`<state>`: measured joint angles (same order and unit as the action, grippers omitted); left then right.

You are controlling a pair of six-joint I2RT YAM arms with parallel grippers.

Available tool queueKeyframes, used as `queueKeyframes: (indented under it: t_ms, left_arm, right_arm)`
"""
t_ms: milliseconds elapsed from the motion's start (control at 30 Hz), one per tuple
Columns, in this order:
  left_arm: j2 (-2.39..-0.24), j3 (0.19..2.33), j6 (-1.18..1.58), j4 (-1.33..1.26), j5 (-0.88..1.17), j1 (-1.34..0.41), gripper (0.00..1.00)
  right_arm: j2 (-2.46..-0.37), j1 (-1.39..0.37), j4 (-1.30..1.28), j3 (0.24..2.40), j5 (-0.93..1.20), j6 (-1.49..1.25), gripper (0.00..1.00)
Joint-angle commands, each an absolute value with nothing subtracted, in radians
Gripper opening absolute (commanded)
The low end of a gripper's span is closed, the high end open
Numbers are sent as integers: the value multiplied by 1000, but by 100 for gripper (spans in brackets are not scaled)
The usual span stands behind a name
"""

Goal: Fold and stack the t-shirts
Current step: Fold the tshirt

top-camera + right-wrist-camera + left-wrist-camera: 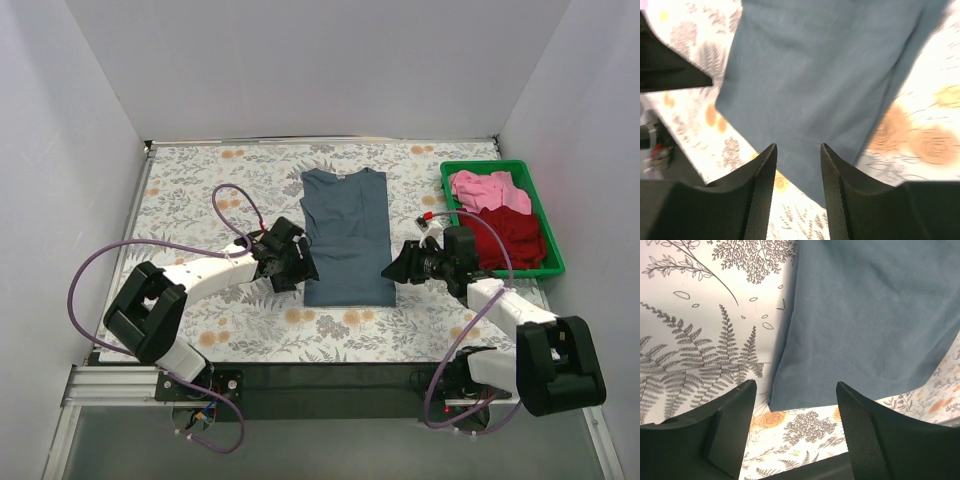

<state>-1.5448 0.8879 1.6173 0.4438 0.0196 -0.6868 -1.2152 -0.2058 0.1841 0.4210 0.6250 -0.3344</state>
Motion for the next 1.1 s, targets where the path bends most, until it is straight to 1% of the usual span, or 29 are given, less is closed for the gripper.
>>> queueKeyframes:
  t_ms: [0,33,133,233,400,433,533,633,667,900,933,1033,1067]
  left_arm:
    - [-1503,943,1574,595,-100,-722,62]
    - [-1515,948,1577,612,-104,-726,62]
    - [-1542,953,1585,640,-89,-739,63]
    - [-1568,968,1592,644,-77,-762,63]
    - [-1649,1005,1605,650,-94,-791,57]
    - [-1660,1009,1605,650,-98,-795,54]
    - [-1692,1026,1605,655,-106,-802,49]
    - [-1721,1040,1606,667,-109,-810,43]
    - [-1727,1046,1605,670,-109,-813,39]
    - [-1758,1054,1611,695,-103,-842,26]
    - [-1755,1049,1612,693,-103,-842,19]
    - [-1749,1045,1611,696,-106,-842,10]
    - [-1747,1045,1611,695,-104,-842,8]
  right_arm:
    - [-1131,-229,-95,497,436,-224,41]
    - [-1121,-239,-156,505,379,-221,41]
    - [-1091,-262,-254,515,302,-241,42]
    - [-1060,-300,-305,518,238,-271,43]
    - [-1052,-353,-347,526,160,-310,43]
    - [-1054,-366,-351,528,153,-325,43]
    - [-1058,-397,-362,531,117,-357,43]
    - [-1078,-428,-371,541,97,-389,43]
    - [-1087,-436,-376,551,92,-397,43]
    - [-1127,-492,-397,586,45,-480,43]
    - [-1138,-495,-397,592,43,-495,43]
    - [-1166,-506,-402,600,31,-509,43]
    - [-1172,-508,-402,600,20,-514,43]
